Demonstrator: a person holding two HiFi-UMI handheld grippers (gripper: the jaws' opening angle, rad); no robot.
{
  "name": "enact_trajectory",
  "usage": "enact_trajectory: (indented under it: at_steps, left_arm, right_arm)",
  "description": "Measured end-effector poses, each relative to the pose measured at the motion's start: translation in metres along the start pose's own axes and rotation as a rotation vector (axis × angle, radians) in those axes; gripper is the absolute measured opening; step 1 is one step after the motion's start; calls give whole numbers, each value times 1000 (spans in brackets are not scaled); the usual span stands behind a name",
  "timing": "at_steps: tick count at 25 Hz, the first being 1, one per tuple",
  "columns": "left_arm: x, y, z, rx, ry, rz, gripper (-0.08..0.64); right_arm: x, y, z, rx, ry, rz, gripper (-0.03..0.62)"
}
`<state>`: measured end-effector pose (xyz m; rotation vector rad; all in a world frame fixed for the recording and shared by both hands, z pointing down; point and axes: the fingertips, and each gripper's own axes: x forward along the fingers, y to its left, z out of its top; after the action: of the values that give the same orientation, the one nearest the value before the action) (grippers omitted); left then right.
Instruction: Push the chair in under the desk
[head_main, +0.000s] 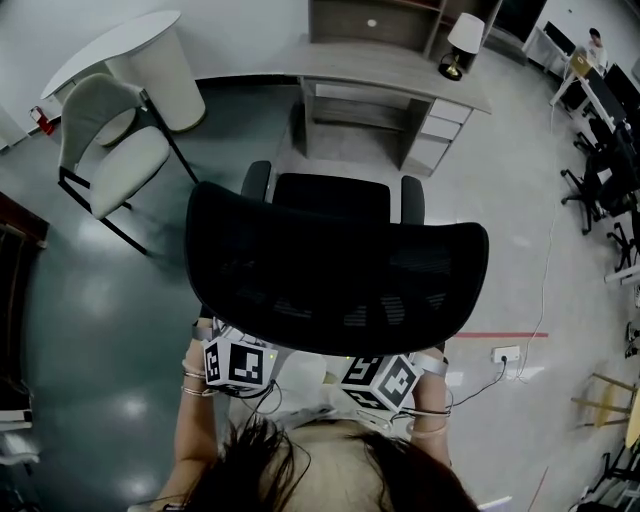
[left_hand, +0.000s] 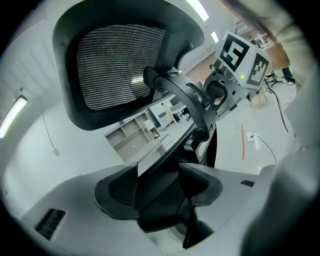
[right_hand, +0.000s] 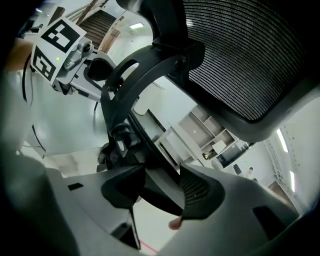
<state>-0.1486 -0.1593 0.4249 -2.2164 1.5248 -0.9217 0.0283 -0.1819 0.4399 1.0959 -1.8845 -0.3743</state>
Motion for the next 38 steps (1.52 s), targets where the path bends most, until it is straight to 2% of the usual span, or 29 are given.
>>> enact_trajectory:
  at_steps: [13,21,26,30,38]
  left_arm:
    - [40,26,-1,31,-32,-36,241]
    - [71,31,7,87,-40,-45,241]
    - [92,40,11,77,-48,-72,241]
    - [107,49,10,112,-39,-69,241]
    - [133,60,16,93,-54,-70,241]
  right_arm:
    - [34,-17,14,44,38,-28,222]
    - [60,-42,14,77,54,-54,222]
    - [76,-54,18,88,63,-64,222]
    - [88,-58,19,86,72,-65,221]
    - [109,-76,25,94,80,-73,222]
